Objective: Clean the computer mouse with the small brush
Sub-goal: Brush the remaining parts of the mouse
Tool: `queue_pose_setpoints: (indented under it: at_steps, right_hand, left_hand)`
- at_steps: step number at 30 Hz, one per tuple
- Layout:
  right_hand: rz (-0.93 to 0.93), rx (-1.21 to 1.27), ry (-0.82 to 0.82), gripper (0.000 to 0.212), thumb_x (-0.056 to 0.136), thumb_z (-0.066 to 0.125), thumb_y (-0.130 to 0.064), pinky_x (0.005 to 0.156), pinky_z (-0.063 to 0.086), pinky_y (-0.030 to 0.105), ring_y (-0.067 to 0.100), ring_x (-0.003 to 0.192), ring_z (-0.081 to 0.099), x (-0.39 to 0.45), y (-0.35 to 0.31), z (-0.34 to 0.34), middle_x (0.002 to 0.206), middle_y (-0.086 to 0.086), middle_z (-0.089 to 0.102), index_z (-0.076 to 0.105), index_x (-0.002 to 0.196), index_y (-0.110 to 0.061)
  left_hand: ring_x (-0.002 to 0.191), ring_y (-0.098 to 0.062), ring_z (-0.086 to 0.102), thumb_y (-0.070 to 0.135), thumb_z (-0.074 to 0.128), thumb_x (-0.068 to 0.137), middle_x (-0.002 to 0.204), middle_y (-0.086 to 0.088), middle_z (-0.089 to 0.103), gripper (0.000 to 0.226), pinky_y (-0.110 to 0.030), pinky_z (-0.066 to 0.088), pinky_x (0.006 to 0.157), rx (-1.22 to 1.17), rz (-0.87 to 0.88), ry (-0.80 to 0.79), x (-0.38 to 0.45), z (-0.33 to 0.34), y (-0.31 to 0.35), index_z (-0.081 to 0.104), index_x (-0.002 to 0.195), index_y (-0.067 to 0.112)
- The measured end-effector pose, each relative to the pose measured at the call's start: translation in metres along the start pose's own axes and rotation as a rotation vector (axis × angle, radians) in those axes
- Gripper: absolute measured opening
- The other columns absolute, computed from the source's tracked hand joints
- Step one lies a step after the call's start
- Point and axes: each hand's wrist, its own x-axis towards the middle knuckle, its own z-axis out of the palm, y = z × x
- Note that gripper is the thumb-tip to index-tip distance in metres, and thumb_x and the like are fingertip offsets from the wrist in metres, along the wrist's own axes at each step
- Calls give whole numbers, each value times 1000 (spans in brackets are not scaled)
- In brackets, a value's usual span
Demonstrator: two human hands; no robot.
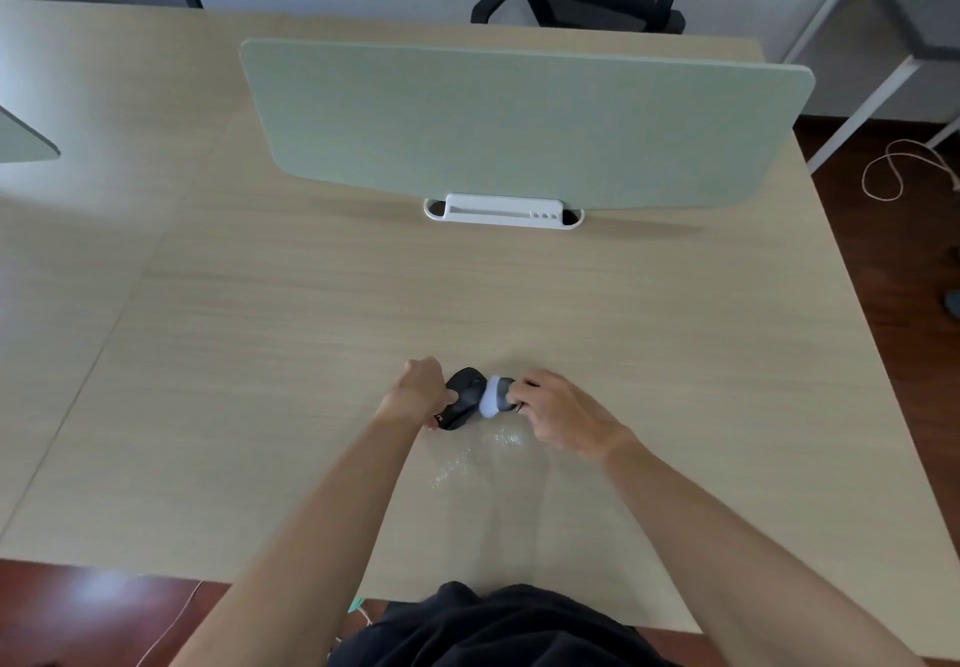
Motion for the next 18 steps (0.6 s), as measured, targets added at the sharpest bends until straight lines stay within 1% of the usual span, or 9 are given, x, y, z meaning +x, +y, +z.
queue_pose_setpoints:
  at_steps: [2,3,7,9,11,12,14,16,18]
  right_hand:
    - [-27,12,78,30,73,64,15,71,54,38,34,81,62,-5,2,-5,88,10,65,70,95,-5]
    - [-64,21,104,30,71,66,15,68,54,36,32,78,62,-6,-3,-6,86,9,64,70,92,-6]
    - [-139,93,56,21,80,58,4,61,52,38,28,79,56,-2,-34,5,90,6,58,63,93,-12]
    - [-109,99,20,19,85,55,1,65,50,42,29,83,56,0,-36,8,94,7,58,64,96,-12]
    - [-53,93,-20,20,87,55,1,75,50,40,31,91,57,-2,-30,6,98,10,60,66,100,-8]
    - [-27,84,-32,19,88,56,1,80,50,40,32,94,57,-5,-24,5,100,11,61,67,102,-7]
    - [8,71,-14,19,88,56,1,83,51,43,32,94,58,-11,-13,3,101,11,61,67,103,-5]
    - [5,84,30,19,87,55,1,77,53,45,32,88,59,-15,-11,1,97,11,60,66,101,-6]
    - [-27,118,46,19,85,56,-1,75,54,42,32,85,59,-15,-18,2,95,10,60,66,100,-7]
  left_hand:
    - [51,-21,56,11,60,89,107,-25,62,29,-32,51,62,-10,-2,-6,1,2,-1,40,69,8]
    - [51,-20,57,10,60,89,106,-25,63,29,-32,50,59,-19,1,-9,1,3,-1,39,68,8]
    - [46,-23,59,6,60,84,98,-23,60,24,-24,46,44,-39,2,-17,-2,4,1,44,66,6]
    - [44,-22,58,2,58,80,96,-22,60,18,-23,46,45,-60,-16,-26,-3,5,1,47,66,5]
    - [38,-23,60,7,57,84,95,-24,61,19,-24,50,45,-98,-17,-31,-5,5,0,49,67,3]
    - [33,-21,59,11,56,88,92,-23,61,23,-24,50,45,-114,-20,-36,-6,6,0,48,68,2]
    - [27,-18,54,13,51,89,71,-17,62,25,-23,49,48,-117,-32,-37,-8,7,-2,47,67,3]
    - [32,-19,57,14,48,86,54,-12,61,22,-23,50,52,-91,-29,-39,-12,9,-1,49,67,3]
    - [40,-22,63,15,48,84,50,-11,63,20,-20,49,51,-74,-33,-51,-15,10,-1,54,69,3]
